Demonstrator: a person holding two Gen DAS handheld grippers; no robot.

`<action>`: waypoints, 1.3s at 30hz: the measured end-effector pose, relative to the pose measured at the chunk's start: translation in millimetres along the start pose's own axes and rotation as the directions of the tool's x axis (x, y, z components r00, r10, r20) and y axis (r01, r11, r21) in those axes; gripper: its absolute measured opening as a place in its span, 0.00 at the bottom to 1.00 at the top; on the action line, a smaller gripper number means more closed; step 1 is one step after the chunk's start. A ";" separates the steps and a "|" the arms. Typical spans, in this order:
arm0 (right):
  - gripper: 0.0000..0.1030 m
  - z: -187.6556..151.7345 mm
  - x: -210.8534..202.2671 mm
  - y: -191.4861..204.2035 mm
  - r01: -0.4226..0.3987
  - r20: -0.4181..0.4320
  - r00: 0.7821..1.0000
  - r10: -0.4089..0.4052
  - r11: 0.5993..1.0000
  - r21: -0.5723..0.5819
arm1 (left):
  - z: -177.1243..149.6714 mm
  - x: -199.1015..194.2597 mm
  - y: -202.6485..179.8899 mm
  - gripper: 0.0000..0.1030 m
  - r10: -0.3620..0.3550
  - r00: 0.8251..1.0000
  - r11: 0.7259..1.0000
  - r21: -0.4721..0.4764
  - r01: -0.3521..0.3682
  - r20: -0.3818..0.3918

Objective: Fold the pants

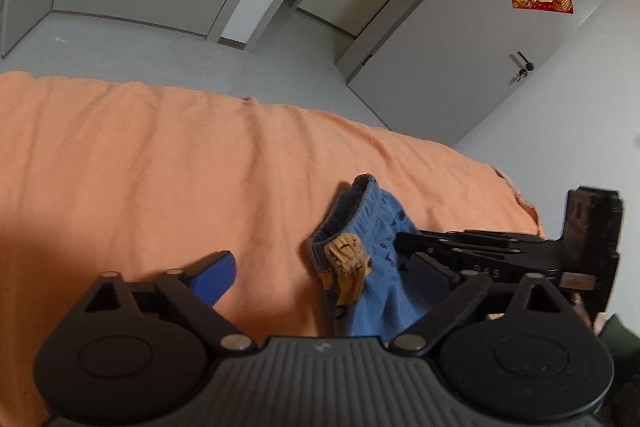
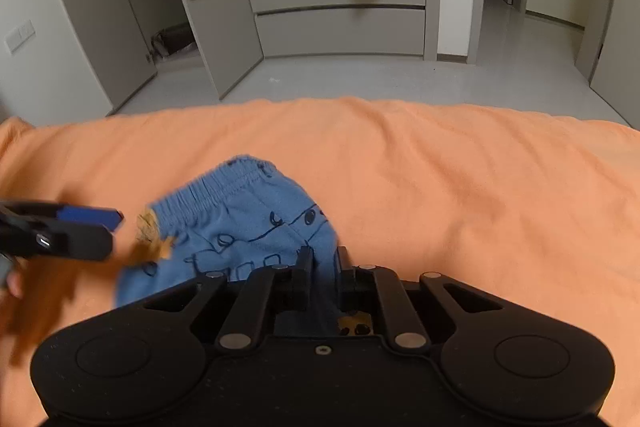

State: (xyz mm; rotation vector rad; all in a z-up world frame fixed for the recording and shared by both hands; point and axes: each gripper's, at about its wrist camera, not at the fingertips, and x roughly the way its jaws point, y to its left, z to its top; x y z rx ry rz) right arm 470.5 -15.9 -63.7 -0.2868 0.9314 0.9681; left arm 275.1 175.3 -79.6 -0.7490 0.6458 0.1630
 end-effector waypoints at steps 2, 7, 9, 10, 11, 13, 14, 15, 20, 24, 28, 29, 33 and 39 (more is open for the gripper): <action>0.09 -1.8 1.3 -9.8 -0.023 0.024 0.999 0.022 0.999 0.048 | 1.9 3.3 2.7 0.76 -0.043 0.999 0.999 -0.030 0.043 0.000; 0.06 -15.3 -3.1 -24.9 -0.071 0.079 0.995 0.061 0.990 0.119 | 2.7 20.0 6.1 0.64 -0.095 0.995 0.993 -0.070 0.093 -0.035; 0.06 -18.5 -4.6 -31.4 -0.088 0.089 0.993 0.076 0.987 0.138 | 2.0 24.1 8.6 0.64 -0.091 0.995 0.992 -0.093 0.087 -0.038; 0.06 -20.6 -6.5 -35.0 -0.090 0.091 0.993 0.078 0.986 0.140 | 1.9 25.7 10.0 0.64 -0.094 0.995 0.990 -0.105 0.090 -0.037; 0.06 -21.0 -7.6 -37.2 -0.093 0.092 0.992 0.081 0.985 0.144 | 1.2 28.2 10.9 0.64 -0.094 0.995 0.989 -0.116 0.090 -0.034; 0.06 -20.3 -7.1 -39.5 -0.092 0.095 0.992 0.078 0.984 0.154 | 1.6 34.0 11.2 0.61 -0.093 0.995 0.990 -0.114 0.087 -0.047; 0.06 -21.1 -8.9 -39.2 -0.086 0.098 0.993 0.071 0.983 0.159 | 1.5 35.5 11.3 0.47 -0.086 0.995 0.991 -0.103 0.080 -0.055; 0.07 -21.5 -10.6 -37.9 -0.076 0.099 0.993 0.061 0.985 0.158 | 1.3 37.1 10.6 0.33 -0.080 0.995 0.993 -0.089 0.074 -0.062; 0.09 -17.2 -12.5 -17.2 0.017 0.082 0.996 -0.027 0.992 0.123 | 4.5 35.0 19.2 0.19 -0.121 0.990 0.980 -0.164 0.109 -0.068; 0.20 -11.3 -22.7 3.1 0.197 0.090 0.975 -0.205 0.977 0.086 | 2.4 31.5 11.5 0.18 -0.067 0.996 0.991 -0.122 0.060 -0.055; 0.21 -11.8 -34.4 29.1 0.347 0.183 0.921 -0.344 0.938 0.016 | 4.0 29.0 9.3 0.18 -0.058 0.997 0.992 -0.113 0.051 -0.053; 0.21 -11.8 -33.3 35.4 0.304 0.197 0.934 -0.298 0.953 0.005 | 4.4 28.4 9.2 0.18 -0.060 0.997 0.992 -0.114 0.054 -0.053; 0.33 -14.0 3.2 57.3 0.269 0.124 0.959 -0.254 0.954 -0.130 | 5.5 30.1 8.3 0.17 -0.056 0.997 0.993 -0.107 0.050 -0.057; 0.42 -31.2 -20.7 29.5 0.580 0.114 0.810 -0.575 0.814 -0.018 | 8.4 31.9 10.7 0.17 -0.051 0.996 0.990 -0.138 0.041 -0.068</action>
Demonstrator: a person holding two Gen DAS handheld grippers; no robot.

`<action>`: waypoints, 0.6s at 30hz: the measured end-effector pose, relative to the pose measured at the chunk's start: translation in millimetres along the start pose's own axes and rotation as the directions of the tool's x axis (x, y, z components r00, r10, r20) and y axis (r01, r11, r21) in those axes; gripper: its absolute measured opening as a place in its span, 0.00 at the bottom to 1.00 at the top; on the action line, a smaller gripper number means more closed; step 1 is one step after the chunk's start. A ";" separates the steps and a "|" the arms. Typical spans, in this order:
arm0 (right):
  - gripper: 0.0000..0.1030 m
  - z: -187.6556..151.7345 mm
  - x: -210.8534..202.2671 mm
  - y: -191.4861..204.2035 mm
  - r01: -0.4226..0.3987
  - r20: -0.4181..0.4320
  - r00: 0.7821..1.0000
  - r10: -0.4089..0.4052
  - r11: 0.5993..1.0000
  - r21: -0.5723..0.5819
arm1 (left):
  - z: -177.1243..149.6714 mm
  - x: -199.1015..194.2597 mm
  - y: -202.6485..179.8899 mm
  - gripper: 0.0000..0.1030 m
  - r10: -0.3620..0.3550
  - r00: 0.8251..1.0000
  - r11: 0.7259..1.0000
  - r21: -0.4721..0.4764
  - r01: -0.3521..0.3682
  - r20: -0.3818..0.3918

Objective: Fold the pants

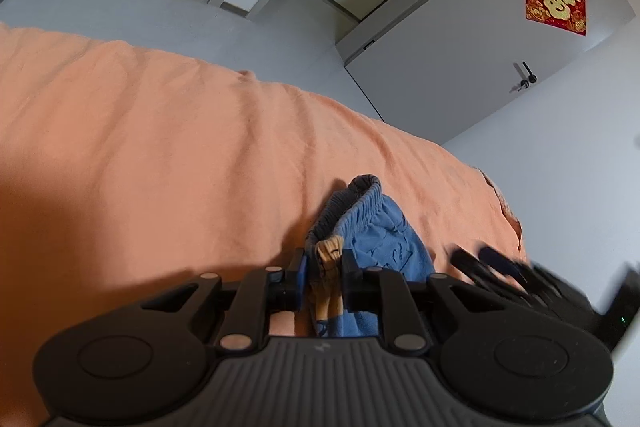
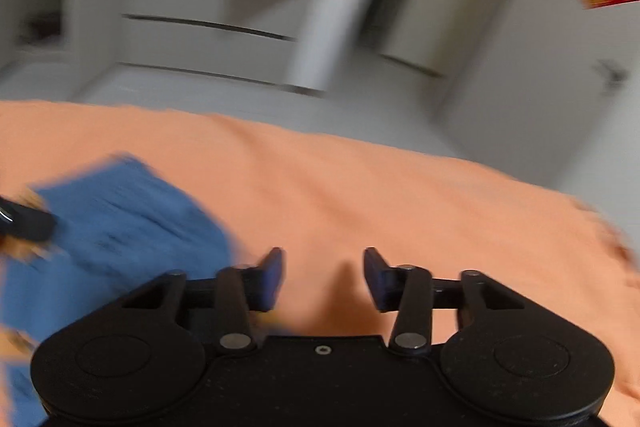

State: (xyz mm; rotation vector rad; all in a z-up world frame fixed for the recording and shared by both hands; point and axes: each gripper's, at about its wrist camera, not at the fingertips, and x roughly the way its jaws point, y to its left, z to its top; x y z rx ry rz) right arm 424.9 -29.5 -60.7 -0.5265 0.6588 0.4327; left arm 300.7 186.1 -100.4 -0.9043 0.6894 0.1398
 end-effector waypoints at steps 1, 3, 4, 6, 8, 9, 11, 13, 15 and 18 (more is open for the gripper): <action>0.43 -5.9 -12.3 -10.1 -0.009 0.012 1.000 0.009 1.000 0.021 | 0.1 0.5 0.4 0.17 0.002 1.000 1.000 0.000 -0.002 -0.002; 0.47 -20.1 -34.1 -21.5 -0.067 0.023 0.998 0.066 0.997 0.042 | 0.8 1.5 -0.8 0.17 0.009 1.000 1.000 0.006 -0.009 -0.002; 0.53 -26.4 -39.7 -20.0 -0.068 0.015 0.998 0.067 0.997 0.029 | 0.9 1.8 -1.7 0.17 0.012 1.000 1.000 0.008 -0.012 -0.001; 0.55 -37.2 -34.0 -11.9 -0.069 -0.029 0.997 0.069 0.998 0.002 | -0.3 1.2 -3.2 0.17 0.015 1.000 1.000 0.017 -0.015 0.001; 0.56 -44.8 -14.6 -4.4 -0.021 -0.099 0.995 0.020 1.000 -0.011 | -1.2 1.2 -3.2 0.17 0.016 1.000 1.000 0.024 -0.016 0.003; 0.66 -47.2 -10.5 -5.1 0.011 -0.086 0.996 -0.011 1.000 0.002 | -1.3 1.5 -3.5 0.17 0.018 1.000 1.000 0.024 -0.018 0.003; 0.72 -46.8 -9.4 -9.2 0.129 -0.068 0.990 -0.126 0.991 0.034 | -1.2 2.0 -3.9 0.17 0.023 1.000 0.999 0.035 -0.024 0.005; 0.60 -45.5 -20.4 -11.1 0.209 -0.053 0.977 -0.207 0.977 0.040 | -1.7 3.4 -5.6 0.17 0.032 0.999 0.998 0.047 -0.032 0.007; 0.62 -48.7 -46.3 -8.7 0.217 -0.006 0.976 -0.217 0.976 0.008 | -1.5 5.2 -6.8 0.18 0.036 0.999 0.998 0.049 -0.036 0.006; 0.72 -67.0 -99.5 3.9 0.231 0.059 0.971 -0.230 0.973 -0.013 | -0.3 5.2 -6.7 0.18 0.036 0.999 0.998 0.052 -0.036 0.006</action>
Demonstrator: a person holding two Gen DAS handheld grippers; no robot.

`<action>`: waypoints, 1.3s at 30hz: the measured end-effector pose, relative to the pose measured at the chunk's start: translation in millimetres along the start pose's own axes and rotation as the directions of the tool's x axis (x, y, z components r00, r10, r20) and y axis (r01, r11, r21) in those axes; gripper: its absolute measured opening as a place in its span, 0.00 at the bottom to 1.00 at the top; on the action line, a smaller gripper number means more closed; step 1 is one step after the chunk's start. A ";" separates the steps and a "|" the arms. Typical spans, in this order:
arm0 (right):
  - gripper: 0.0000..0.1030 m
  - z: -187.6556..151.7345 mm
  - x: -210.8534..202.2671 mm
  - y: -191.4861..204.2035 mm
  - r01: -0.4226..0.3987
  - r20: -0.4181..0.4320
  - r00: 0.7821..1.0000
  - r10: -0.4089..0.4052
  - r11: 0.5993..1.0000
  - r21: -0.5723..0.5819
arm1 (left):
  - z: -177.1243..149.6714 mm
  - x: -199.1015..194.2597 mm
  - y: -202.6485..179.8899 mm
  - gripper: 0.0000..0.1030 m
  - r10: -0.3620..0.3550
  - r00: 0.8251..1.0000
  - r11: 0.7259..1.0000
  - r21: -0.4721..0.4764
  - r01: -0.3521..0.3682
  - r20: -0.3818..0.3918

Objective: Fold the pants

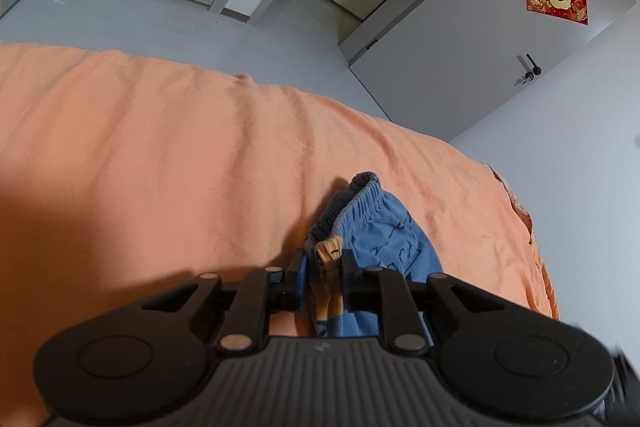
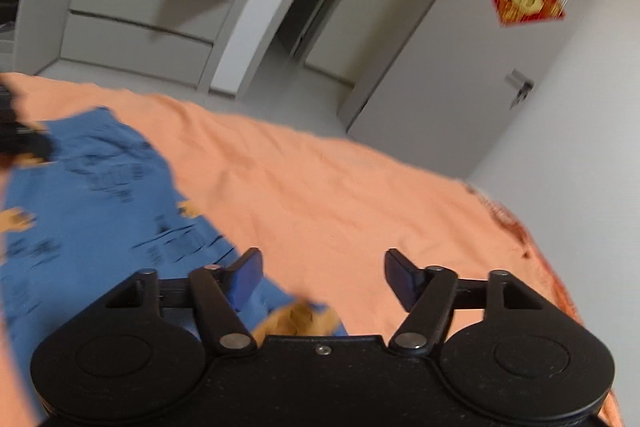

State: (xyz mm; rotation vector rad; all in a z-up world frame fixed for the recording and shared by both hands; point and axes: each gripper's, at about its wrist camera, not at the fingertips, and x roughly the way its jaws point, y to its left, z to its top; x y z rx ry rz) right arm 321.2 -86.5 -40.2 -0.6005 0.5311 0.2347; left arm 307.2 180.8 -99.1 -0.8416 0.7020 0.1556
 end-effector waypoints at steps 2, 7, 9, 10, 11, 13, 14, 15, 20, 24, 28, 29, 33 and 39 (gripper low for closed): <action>0.76 -9.3 -30.4 8.1 0.018 0.007 1.000 -0.018 1.000 0.003 | 0.3 -1.2 -0.7 0.18 0.001 1.000 1.000 0.004 -0.001 0.002; 0.77 -53.1 -56.5 44.2 0.020 -0.080 0.997 -0.019 1.000 0.009 | -1.4 -10.8 -13.4 0.17 -0.006 0.999 0.998 0.068 0.004 0.034; 0.77 -64.6 -54.7 55.5 0.046 -0.064 0.997 -0.045 0.999 0.014 | -3.2 -18.6 -23.1 0.17 -0.018 0.998 0.992 0.122 0.010 0.060; 0.80 -66.6 -57.5 55.6 0.058 -0.052 0.997 -0.056 0.998 0.030 | -4.8 -23.3 -28.5 0.17 -0.025 0.997 0.989 0.145 0.014 0.073; 0.81 -66.1 -58.1 52.9 0.059 -0.056 0.997 -0.056 0.997 0.051 | -6.5 -28.8 -33.8 0.17 -0.038 0.996 0.986 0.164 0.024 0.085; 0.90 -66.9 -68.7 41.2 0.039 -0.030 0.999 -0.036 0.995 0.095 | -10.8 -41.4 -48.2 0.17 -0.074 0.992 0.975 0.214 0.051 0.098; 0.93 -67.3 -75.9 32.1 0.037 -0.015 0.999 -0.035 0.993 0.116 | -14.1 -48.9 -58.2 0.17 -0.101 0.989 0.965 0.253 0.071 0.107; 0.97 -68.5 -85.5 21.3 0.040 0.001 0.999 -0.041 0.990 0.134 | -19.4 -56.7 -69.5 0.17 -0.130 0.984 0.949 0.303 0.088 0.121; 0.99 -92.8 -141.4 -37.5 0.039 0.048 0.998 -0.052 0.971 0.236 | -72.4 -85.3 -145.8 0.17 -0.229 0.965 0.796 0.594 0.112 0.125; 0.99 -127.4 -175.2 -73.4 0.101 0.022 0.993 -0.114 0.943 0.316 | -127.1 -83.5 -205.9 0.18 -0.279 0.960 0.637 0.751 0.177 0.011; 0.99 -174.8 -186.5 -103.0 0.180 -0.039 0.983 -0.181 0.880 0.440 | -187.7 -69.4 -252.2 0.18 -0.255 0.958 0.458 0.857 0.237 -0.129; 0.99 -186.8 -187.9 -110.4 0.205 -0.058 0.977 -0.203 0.853 0.481 | -204.8 -66.1 -259.0 0.18 -0.241 0.958 0.404 0.882 0.244 -0.155; 0.99 -223.1 -182.4 -136.9 0.241 -0.135 0.970 -0.200 0.767 0.594 | -266.6 -53.0 -269.1 0.18 -0.162 0.963 0.252 0.935 0.250 -0.214; 0.99 -248.1 -175.7 -155.8 0.235 -0.163 0.972 -0.170 0.687 0.687 | -311.8 -31.8 -249.5 0.51 -0.064 0.954 0.223 0.927 0.301 -0.294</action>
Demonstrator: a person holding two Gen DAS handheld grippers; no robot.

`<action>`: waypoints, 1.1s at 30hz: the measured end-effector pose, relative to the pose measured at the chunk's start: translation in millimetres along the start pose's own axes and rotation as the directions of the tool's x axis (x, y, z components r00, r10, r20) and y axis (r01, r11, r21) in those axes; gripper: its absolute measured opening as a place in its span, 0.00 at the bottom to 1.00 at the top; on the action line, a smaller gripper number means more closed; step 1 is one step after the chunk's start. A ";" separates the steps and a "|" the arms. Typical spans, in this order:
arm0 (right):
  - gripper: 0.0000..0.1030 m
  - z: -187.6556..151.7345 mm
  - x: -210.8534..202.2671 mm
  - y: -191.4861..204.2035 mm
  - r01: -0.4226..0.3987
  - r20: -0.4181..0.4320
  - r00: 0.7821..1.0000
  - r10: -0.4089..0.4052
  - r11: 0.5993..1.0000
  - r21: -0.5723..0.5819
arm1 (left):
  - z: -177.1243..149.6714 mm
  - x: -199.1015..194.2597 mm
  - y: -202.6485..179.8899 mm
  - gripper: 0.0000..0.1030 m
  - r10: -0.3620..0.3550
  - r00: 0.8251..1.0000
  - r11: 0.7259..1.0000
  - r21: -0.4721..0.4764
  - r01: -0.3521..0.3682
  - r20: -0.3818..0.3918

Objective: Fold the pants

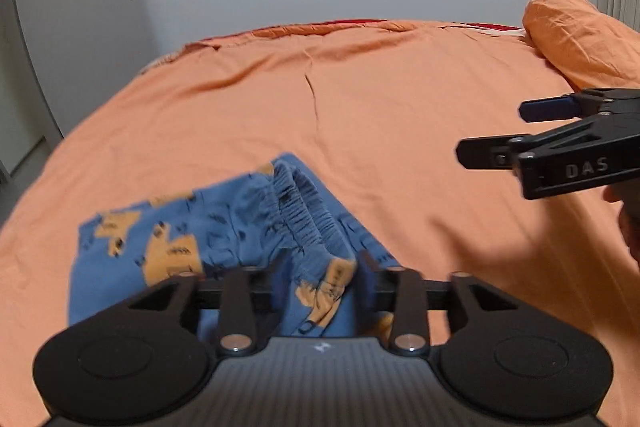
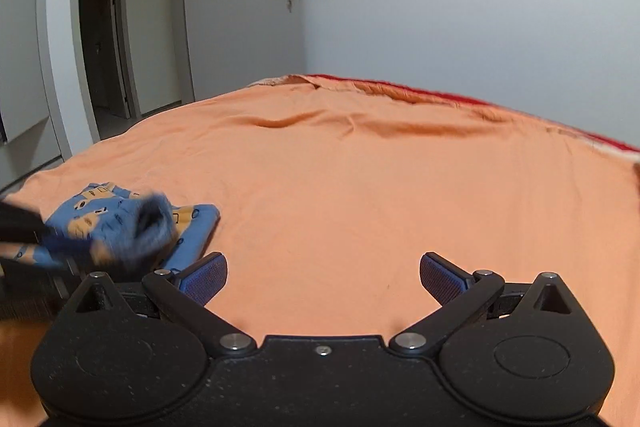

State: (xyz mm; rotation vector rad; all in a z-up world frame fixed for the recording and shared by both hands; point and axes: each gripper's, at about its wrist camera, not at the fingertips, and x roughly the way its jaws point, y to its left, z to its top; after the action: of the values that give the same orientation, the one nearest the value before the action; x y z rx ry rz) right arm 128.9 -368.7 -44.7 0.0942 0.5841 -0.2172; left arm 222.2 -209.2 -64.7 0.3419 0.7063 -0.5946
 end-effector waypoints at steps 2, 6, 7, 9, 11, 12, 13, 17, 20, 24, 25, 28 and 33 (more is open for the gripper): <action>0.99 -3.7 4.2 4.4 -0.010 -0.016 1.000 0.010 1.000 -0.014 | -9.0 -14.5 2.8 0.73 -0.012 0.999 1.000 -0.027 0.013 0.039; 0.99 -9.2 6.2 23.2 -0.056 -0.019 0.998 0.054 0.994 -0.092 | -13.6 -46.1 38.6 0.89 0.046 0.995 0.993 -0.110 -0.036 0.083; 0.99 -10.1 6.0 28.8 -0.069 -0.022 0.997 0.067 0.992 -0.109 | -18.7 -55.5 50.2 0.96 0.076 0.993 0.988 -0.141 -0.063 0.086; 0.99 -11.1 4.7 41.0 -0.098 -0.030 0.995 0.095 0.989 -0.114 | -24.8 -70.4 80.0 1.00 0.147 0.986 0.965 -0.228 -0.127 0.075; 0.99 -8.8 7.6 55.3 -0.130 -0.063 0.990 0.125 0.988 -0.084 | -26.4 -71.8 111.6 1.00 0.188 0.982 0.928 -0.334 -0.165 0.035; 0.99 -5.8 10.5 63.2 -0.145 -0.082 0.987 0.140 0.988 -0.060 | -32.1 -71.3 125.6 1.00 0.194 0.981 0.902 -0.395 -0.174 0.011; 0.99 -3.0 13.0 71.8 -0.156 -0.095 0.984 0.151 0.987 -0.040 | -37.6 -69.8 139.7 1.00 0.186 0.983 0.871 -0.462 -0.168 -0.006; 0.99 9.3 27.6 110.2 -0.088 -0.143 0.986 0.089 0.996 0.010 | -74.7 -57.6 175.7 1.00 0.107 0.994 0.741 -0.667 -0.086 -0.009; 0.99 8.8 35.3 133.1 -0.007 -0.157 0.988 0.008 1.000 0.008 | -78.3 -51.3 183.6 1.00 0.098 0.994 0.754 -0.648 -0.107 -0.051; 0.99 -1.5 34.9 143.6 0.049 -0.144 0.988 -0.050 0.999 -0.010 | -83.7 -51.9 190.6 1.00 0.127 0.991 0.742 -0.658 -0.124 -0.045; 0.99 -3.2 33.8 144.8 0.047 -0.135 0.990 -0.048 0.999 -0.010 | -84.2 -48.5 192.1 1.00 0.118 0.991 0.736 -0.665 -0.128 -0.061; 0.99 -5.7 28.4 146.2 0.020 -0.098 0.995 -0.021 1.000 -0.014 | -84.1 -44.4 191.2 1.00 0.128 0.990 0.736 -0.663 -0.135 -0.059; 0.99 -12.7 15.9 146.2 -0.068 -0.059 0.996 0.067 0.998 -0.004 | -82.8 -44.5 192.0 1.00 0.112 0.992 0.739 -0.663 -0.122 -0.057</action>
State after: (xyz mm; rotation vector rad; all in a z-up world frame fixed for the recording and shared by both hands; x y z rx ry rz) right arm 168.6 -227.4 -60.2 0.1145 0.6390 -0.1473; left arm 271.5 -1.4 -74.9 -0.2849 0.8573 -0.1849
